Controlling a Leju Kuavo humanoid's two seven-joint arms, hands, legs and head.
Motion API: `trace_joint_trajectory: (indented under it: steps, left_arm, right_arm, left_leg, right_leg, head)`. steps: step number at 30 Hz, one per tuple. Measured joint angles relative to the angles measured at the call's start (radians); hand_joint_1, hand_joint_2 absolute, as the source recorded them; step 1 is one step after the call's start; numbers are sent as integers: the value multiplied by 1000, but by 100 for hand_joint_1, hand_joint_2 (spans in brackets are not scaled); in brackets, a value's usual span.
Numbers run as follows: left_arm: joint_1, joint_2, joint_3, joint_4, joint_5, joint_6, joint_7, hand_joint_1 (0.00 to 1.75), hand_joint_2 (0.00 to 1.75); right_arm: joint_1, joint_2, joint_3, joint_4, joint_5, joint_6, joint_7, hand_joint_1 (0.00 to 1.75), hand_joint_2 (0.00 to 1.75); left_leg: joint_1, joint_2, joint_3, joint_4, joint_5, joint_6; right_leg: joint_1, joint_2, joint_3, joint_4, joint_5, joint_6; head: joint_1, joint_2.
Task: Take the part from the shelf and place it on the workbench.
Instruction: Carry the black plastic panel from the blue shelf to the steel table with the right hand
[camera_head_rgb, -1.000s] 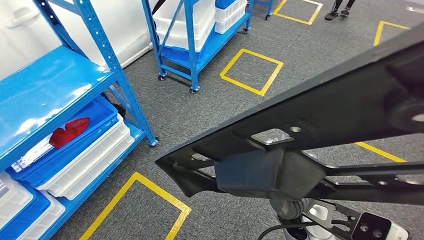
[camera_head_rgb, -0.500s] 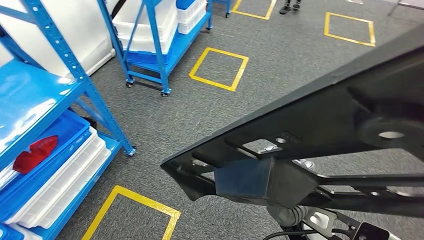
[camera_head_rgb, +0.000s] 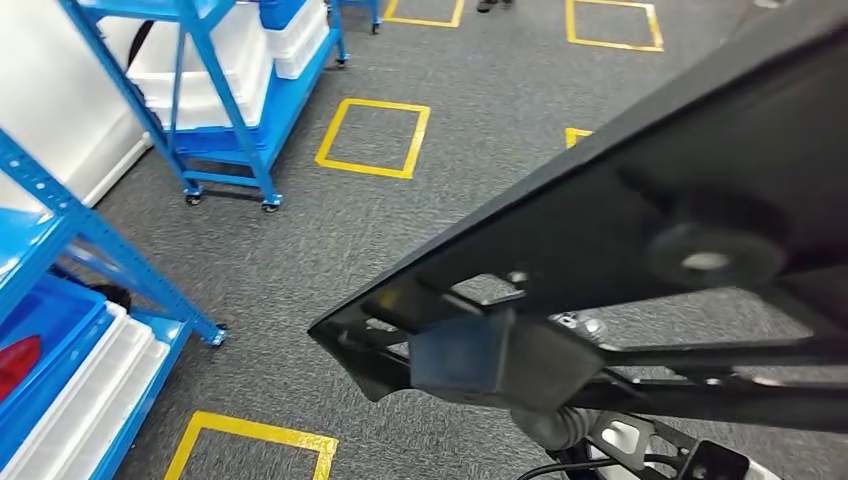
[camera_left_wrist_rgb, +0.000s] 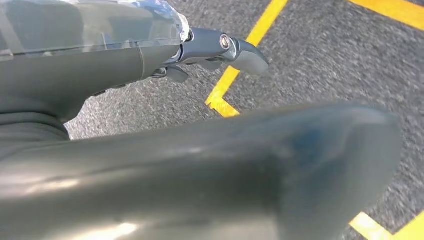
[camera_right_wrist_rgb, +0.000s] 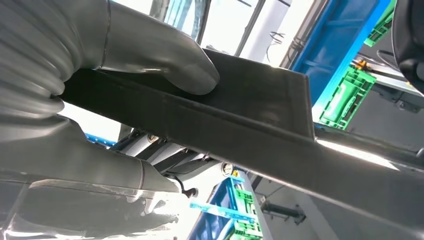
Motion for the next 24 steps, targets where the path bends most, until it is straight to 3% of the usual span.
trace_joint_trajectory:
  steps: [1, 2, 4, 6, 7, 8, 9, 11, 13, 15, 16, 18, 20, 21, 22, 24]
  left_arm:
    - [0, -2, 0, 0, 2, 0, -1, 0, 0]
    - [-1, -3, 1, 0, 4, -1, -2, 0, 0]
    - [-2, -7, 1, 0, 4, -4, -6, 0, 0]
    - [-2, -11, 1, 0, 3, -9, -9, 0, 0]
    - [-2, -13, 1, 0, 3, -11, -10, 0, 0]
    - [-4, -16, 1, 0, 3, -12, -11, 0, 0]
    - [-7, -18, 1, 0, 3, -13, -12, 0, 0]
    - [-11, -21, 1, 0, 4, -14, -14, 0, 0]
    - [-9, -22, 1, 0, 5, -14, -15, 0, 0]
    - [-9, -22, 1, 0, 5, -14, -15, 0, 0]
    - [-10, -22, 1, 0, 5, -15, -15, 0, 0]
    - [-13, -23, 1, 0, 5, -16, -16, 0, 0]
    - [-14, -28, 1, 0, 5, -18, -19, 0, 0]
    - [-14, -30, 1, 0, 5, -19, -20, 0, 0]
    - [-14, -32, 1, 0, 5, -19, -22, 0, 0]
    - [-15, -33, 2, 0, 6, -20, -24, 0, 0]
  right_arm:
    - [-7, -1, 9, 9, -3, 0, 0, 150, 175]
    - [-16, -3, 18, 17, -7, 0, 0, 150, 175]
    - [-35, -7, 36, 32, -20, 0, 0, 150, 175]
    - [-55, -13, 49, 45, -45, 5, 10, 150, 175]
    - [-65, -17, 53, 51, -59, 8, 19, 150, 175]
    - [-74, -20, 56, 57, -71, 13, 31, 150, 175]
    - [-81, -23, 58, 63, -79, 18, 42, 150, 175]
    - [-104, -24, 67, 82, -86, 26, 62, 150, 175]
    - [-128, -23, 84, 111, -87, 30, 80, 150, 175]
    - [-145, -20, 103, 143, -86, 29, 93, 150, 175]
    - [-151, -18, 112, 156, -86, 29, 97, 150, 175]
    - [-166, -13, 127, 173, -86, 27, 103, 150, 175]
    - [-183, -7, 138, 181, -86, 25, 106, 150, 175]
    - [-191, -4, 142, 185, -86, 25, 107, 150, 175]
    - [-197, -2, 145, 189, -87, 24, 108, 150, 175]
    - [-205, 0, 150, 198, -90, 22, 109, 150, 175]
  left_leg:
    - [1, -1, -2, -10, 22, -2]
    - [3, -6, 14, -57, 60, -3]
    - [10, -43, 64, -186, 129, -6]
    - [14, -79, 88, -251, 147, -1]
    - [13, -83, 90, -257, 144, 5]
    - [12, -73, 90, -258, 147, 14]
    - [11, -62, 91, -261, 150, 21]
    - [11, -39, 92, -267, 156, 35]
    - [6, -13, 92, -269, 156, 42]
    - [1, 13, 92, -268, 154, 45]
    - [-1, 25, 92, -268, 153, 45]
    - [-5, 46, 96, -269, 151, 45]
    - [-8, 63, 100, -270, 148, 41]
    - [-8, 73, 101, -270, 147, 37]
    - [-9, 82, 103, -272, 146, 33]
    - [-8, 95, 108, -274, 142, 23]
  right_leg:
    - [-1, 15, 1, 2, -1, 1]
    - [-2, 29, 2, 5, -2, 4]
    - [-4, 55, 0, 16, -8, 14]
    - [-6, 77, -11, 27, -10, 27]
    - [-7, 88, -16, 28, -8, 35]
    - [-9, 97, -20, 27, -5, 41]
    - [-10, 90, -23, 31, -7, 47]
    - [-8, 44, -49, 82, -37, 55]
    - [-9, -6, -107, 203, -97, 59]
    - [-10, -20, -155, 301, -127, 60]
    - [-10, -23, -154, 301, -117, 58]
    - [-3, -41, -95, 191, -57, 44]
    - [14, -92, -27, 62, -19, 23]
    - [22, -109, -12, 29, -13, 16]
    - [28, -113, -10, 19, -16, 11]
    - [25, -88, -7, 8, -8, 7]
  head:
    - [0, 0]
    - [0, 0]
    - [0, 0]
    - [0, 0]
    - [0, 0]
    - [0, 0]
    - [0, 0]
    - [0, 0]
    - [0, 0]
    - [0, 0]
    - [0, 0]
    - [0, 0]
    - [0, 0]
    - [0, 0]
    - [0, 0]
    - [0, 0]
